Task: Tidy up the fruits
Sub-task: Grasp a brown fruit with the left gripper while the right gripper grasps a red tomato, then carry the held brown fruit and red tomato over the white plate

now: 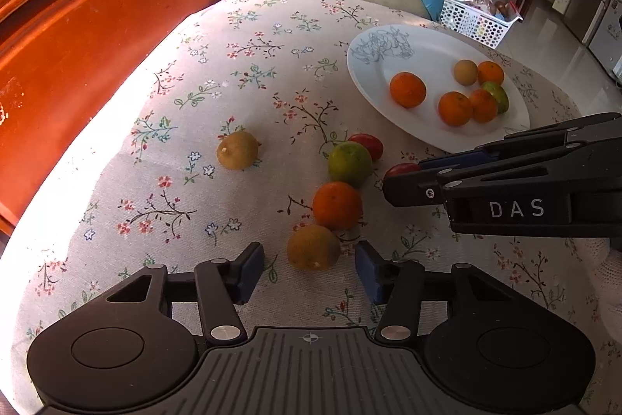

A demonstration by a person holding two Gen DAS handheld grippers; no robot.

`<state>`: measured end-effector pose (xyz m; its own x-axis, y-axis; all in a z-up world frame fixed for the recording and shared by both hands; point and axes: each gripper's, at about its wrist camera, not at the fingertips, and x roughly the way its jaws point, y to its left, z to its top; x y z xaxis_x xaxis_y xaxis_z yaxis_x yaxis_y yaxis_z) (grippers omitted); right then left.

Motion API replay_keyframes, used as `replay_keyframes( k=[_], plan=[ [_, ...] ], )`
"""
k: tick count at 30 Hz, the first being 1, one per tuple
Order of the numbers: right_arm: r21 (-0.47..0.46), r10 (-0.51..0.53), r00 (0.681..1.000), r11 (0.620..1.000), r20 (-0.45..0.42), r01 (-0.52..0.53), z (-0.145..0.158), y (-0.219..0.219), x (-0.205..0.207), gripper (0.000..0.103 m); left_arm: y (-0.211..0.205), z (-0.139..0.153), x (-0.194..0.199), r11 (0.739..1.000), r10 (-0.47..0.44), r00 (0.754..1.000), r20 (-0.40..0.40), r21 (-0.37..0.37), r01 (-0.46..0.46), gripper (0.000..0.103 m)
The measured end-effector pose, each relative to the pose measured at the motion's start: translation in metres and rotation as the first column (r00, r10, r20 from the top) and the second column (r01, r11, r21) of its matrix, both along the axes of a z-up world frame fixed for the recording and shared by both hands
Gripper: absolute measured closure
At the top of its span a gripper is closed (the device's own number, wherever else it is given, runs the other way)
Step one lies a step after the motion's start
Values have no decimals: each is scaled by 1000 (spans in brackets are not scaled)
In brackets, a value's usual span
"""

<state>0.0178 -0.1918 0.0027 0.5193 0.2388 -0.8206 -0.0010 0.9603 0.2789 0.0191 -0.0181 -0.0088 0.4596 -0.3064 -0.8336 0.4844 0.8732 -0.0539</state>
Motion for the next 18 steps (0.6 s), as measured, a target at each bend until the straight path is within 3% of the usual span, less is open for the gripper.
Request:
replay_keyframes(
  k=[5, 7, 12, 18],
  plan=[
    [8, -3, 1000, 1000, -8, 3, -1, 0, -1, 74, 1, 0, 1, 1000, 14, 1000, 8, -1, -14, 68],
    [8, -2, 1000, 1000, -9, 2, -1, 0, -1, 74, 1, 1, 0, 1000, 7, 1000, 9, -19, -7, 77],
    [13, -4, 1000, 1000, -4, 4, 0, -1, -2, 74, 1, 3, 0, 1000, 22, 1000, 19, -12, -22, 77],
    [37, -13, 1000, 999, 27, 12, 11, -7, -4, 74, 6, 21, 5, 996, 65, 997, 41, -71, -62, 77]
  ],
)
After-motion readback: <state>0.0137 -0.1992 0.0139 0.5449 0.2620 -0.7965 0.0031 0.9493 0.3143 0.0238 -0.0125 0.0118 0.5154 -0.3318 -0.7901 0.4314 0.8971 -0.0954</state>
